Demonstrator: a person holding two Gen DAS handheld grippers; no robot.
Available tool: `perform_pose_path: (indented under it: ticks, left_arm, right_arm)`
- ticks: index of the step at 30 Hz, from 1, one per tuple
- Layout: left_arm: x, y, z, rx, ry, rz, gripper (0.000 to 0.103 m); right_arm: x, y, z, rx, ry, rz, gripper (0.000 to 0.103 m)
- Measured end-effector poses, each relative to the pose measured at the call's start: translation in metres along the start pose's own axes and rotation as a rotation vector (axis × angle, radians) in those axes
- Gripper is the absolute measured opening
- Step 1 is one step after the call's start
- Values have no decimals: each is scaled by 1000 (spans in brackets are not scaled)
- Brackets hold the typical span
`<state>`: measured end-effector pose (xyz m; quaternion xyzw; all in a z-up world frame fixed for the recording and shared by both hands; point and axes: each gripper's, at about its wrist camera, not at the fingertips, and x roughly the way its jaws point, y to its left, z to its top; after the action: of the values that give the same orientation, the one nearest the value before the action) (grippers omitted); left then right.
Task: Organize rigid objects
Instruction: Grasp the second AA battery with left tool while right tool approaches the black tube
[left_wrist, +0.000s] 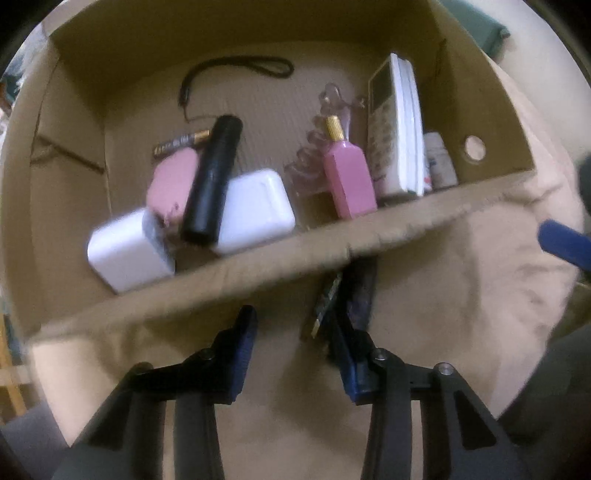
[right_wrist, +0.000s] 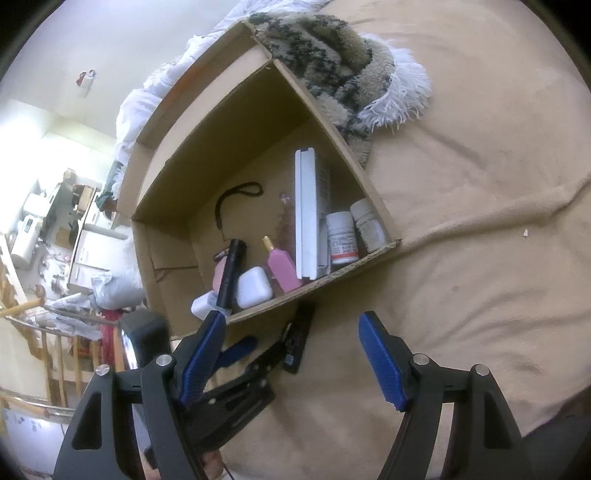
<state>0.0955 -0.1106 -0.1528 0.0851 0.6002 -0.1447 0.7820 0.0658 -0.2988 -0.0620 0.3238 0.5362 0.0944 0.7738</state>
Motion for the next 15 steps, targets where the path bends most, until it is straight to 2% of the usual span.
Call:
perform_pose_path:
  ticks: [3,5,6,7,8,15]
  left_arm:
    - [10,-8,7,28,19,-4,37]
    - [14,-21,8,91,11,36,37]
    - [15,-25,8,115,6,50,32]
    - [15,-32,9,147,-1,58,15]
    - [15,-35,9,157,-7,56,9]
    - [11,-41,4,45,-16,114,9]
  right_arm:
    - [1,-1,-4,3,9,-19,79]
    - [3,-3,-7,13,28,-38,79]
    - [4,-4,-9,18,34,-44,79]
    - [4,-5,-9,21,36,-50,79]
    - [4,-6,-9,23,37,-56,79]
    - [1,-18,-3,66,46,-17,79]
